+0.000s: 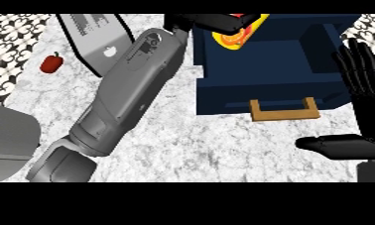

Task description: Pick up the cup, place it into the drawer and close the drawer

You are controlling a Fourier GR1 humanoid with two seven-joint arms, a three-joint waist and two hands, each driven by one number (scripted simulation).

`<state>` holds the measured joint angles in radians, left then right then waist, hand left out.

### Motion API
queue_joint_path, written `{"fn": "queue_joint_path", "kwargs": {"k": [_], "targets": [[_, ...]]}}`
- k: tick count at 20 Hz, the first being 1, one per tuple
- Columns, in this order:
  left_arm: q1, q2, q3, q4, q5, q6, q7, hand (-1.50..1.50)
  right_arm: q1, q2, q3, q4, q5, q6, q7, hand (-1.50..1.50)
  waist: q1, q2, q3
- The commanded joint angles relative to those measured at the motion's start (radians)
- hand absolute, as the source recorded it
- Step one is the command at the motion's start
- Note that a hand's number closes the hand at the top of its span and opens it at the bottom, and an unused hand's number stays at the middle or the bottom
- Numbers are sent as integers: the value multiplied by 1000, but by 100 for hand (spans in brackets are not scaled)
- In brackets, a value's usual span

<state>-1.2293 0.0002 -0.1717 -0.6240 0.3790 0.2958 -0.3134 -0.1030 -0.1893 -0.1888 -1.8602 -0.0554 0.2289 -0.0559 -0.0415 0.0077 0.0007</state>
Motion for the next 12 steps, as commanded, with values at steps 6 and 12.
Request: {"fn": "queue_joint_path", "kwargs": {"k": [6, 12], "targets": [[-48, 0, -157, 163, 125, 27, -58, 150, -11, 14, 20, 6, 13, 0, -12, -150, -11, 5, 0], [-48, 0, -311, 209, 139, 95, -1, 150, 35, -9, -4, -28, -23, 36, -16, -150, -43, 7, 1]]}}
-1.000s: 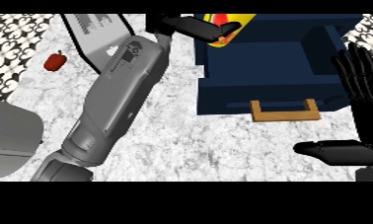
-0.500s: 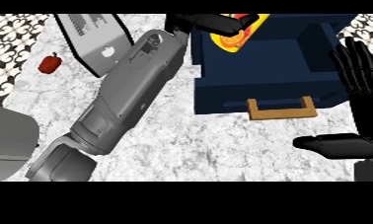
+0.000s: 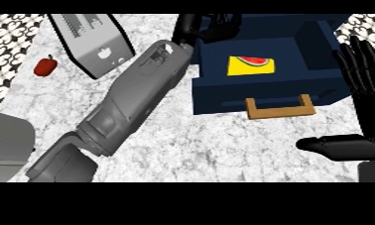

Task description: Pick up the cup, place it into the drawer and close the drawer

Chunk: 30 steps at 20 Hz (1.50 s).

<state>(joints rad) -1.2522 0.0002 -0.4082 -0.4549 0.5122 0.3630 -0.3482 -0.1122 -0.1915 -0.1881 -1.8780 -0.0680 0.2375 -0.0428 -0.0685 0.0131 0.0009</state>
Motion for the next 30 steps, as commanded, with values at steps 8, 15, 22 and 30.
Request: {"fn": "queue_joint_path", "kwargs": {"k": [8, 15, 22, 30], "targets": [[-23, 0, -217, 64, 38, 55, 91, -150, -66, 5, 18, 34, -9, 2, 13, -150, -30, 11, 1], [33, 0, -254, -34, 92, 160, 6, -150, -9, 46, 33, -6, -31, 2, 1, -150, -3, 0, 0], [-22, 0, -209, -92, 162, 171, -55, -150, 24, -41, -17, -59, -236, 166, 47, 150, 9, -6, 0], [20, 49, -146, -196, 163, 142, 0, -150, 83, -123, 64, -185, -46, 201, 111, 150, 70, -20, -2]]}}
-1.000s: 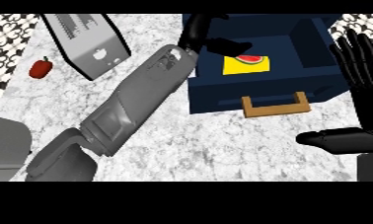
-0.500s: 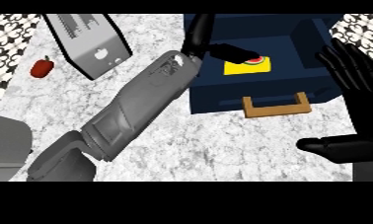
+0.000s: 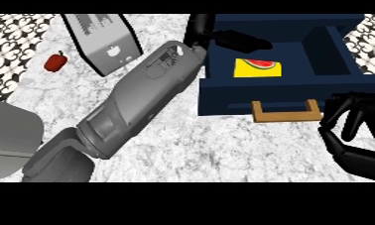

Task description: Pick up the cup, place it into the drawer and close the drawer

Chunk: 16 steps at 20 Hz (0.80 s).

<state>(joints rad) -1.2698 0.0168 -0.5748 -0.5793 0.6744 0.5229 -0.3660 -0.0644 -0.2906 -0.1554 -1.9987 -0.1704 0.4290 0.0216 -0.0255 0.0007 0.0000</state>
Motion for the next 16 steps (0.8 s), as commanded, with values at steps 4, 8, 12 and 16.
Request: {"fn": "queue_joint_path", "kwargs": {"k": [4, 8, 12, 16], "targets": [[97, 98, 59, -120, 0, -23, 24, -150, 33, -14, 85, -17, 236, -14, -16, 150, 37, -4, 0], [181, 184, 77, -257, -7, -51, 66, -150, 30, -34, 88, -36, 290, -27, 41, 150, 42, -7, -1], [268, 294, 115, -360, 8, -99, 127, -150, -18, 11, 128, 35, 408, -98, 14, 150, 54, -5, 0], [383, 310, 114, -519, 2, -76, 147, -150, -57, 41, 217, 157, 582, -169, -65, 150, 61, -5, 0]]}}
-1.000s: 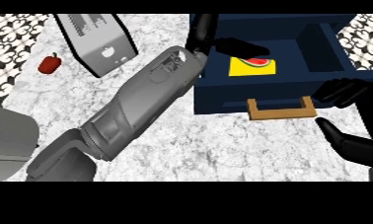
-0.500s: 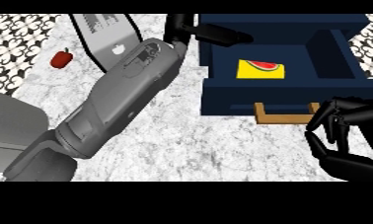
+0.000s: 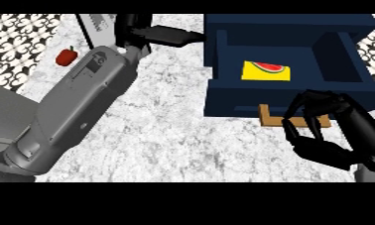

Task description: Pick up the cup, place it into the drawer and close the drawer

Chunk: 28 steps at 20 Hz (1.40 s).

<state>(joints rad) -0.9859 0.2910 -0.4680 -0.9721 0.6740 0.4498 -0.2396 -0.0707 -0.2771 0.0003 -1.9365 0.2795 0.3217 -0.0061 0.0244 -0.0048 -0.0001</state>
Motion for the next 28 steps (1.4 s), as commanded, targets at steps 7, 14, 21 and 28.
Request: {"fn": "queue_joint_path", "kwargs": {"k": [7, 14, 21, 28], "targets": [[201, 152, 67, -214, 22, -65, 30, -150, -88, -23, 224, 291, 447, -137, -100, 150, 22, 4, 0], [393, 233, 118, -323, 33, -146, -16, -150, -256, 14, 256, 662, 638, -322, -201, 150, 23, 8, 1], [480, 240, 166, -395, 15, -176, 2, -150, -547, 83, 144, 1124, 628, -412, -318, 150, 9, 12, 1], [557, 260, 196, -456, 15, -219, -20, -150, -742, 47, 32, 1471, 602, -436, -398, 150, 45, 24, 3]]}}
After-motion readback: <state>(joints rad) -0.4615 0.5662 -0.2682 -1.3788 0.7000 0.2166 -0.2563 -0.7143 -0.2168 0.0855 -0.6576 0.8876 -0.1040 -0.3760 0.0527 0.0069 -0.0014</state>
